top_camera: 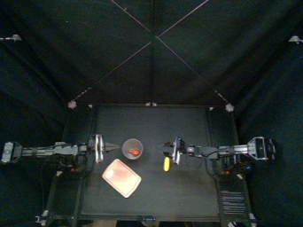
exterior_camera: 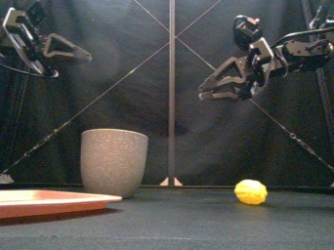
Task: Pick the drumstick then place it in the grey bowl
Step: Drop drumstick in the grey bowl and return to neutral
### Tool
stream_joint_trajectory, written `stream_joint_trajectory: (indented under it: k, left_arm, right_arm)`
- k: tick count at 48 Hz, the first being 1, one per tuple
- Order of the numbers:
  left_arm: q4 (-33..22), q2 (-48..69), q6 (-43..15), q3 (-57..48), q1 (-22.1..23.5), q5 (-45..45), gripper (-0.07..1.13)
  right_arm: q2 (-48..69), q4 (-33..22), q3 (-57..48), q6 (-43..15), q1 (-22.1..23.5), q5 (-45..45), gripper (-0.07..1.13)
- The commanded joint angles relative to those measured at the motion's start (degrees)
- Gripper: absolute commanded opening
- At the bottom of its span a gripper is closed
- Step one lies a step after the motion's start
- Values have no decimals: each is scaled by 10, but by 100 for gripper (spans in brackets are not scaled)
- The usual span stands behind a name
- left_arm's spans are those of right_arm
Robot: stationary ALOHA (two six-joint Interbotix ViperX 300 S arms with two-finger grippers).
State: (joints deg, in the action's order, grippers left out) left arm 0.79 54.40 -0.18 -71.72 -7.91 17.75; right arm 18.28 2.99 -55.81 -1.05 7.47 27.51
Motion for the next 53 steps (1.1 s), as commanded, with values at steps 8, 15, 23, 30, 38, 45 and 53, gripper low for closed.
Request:
stream_joint_trajectory:
  k: [8,15,23,30,38,45,53]
  left_arm:
    - [-1,-2,0,7,-2,4,5]
    - [-1,-2,0,7,-2,5,5]
    - [-1,-2,0,8,-3,5,5]
    - [-1,-2,0,5,-2,4,5]
    - [-1,-2,0,0,-3,5,5]
    - [-1,-2,0,0,-2,4,5]
    - [-1,-2,0,-1,-2,4,5]
  right_arm:
    - [51,4,-24,-1,-2,6,79]
    - [61,-1,-26,0,-4,5,79]
    - [63,-2,-27,0,-4,5,79]
    - [63,-2,-25,-1,-4,5,79]
    - [62,-1,-25,-1,-4,5,79]
    - [62,2,-28,-1,-4,5,79]
    - [55,2,-30,-1,-4,5,79]
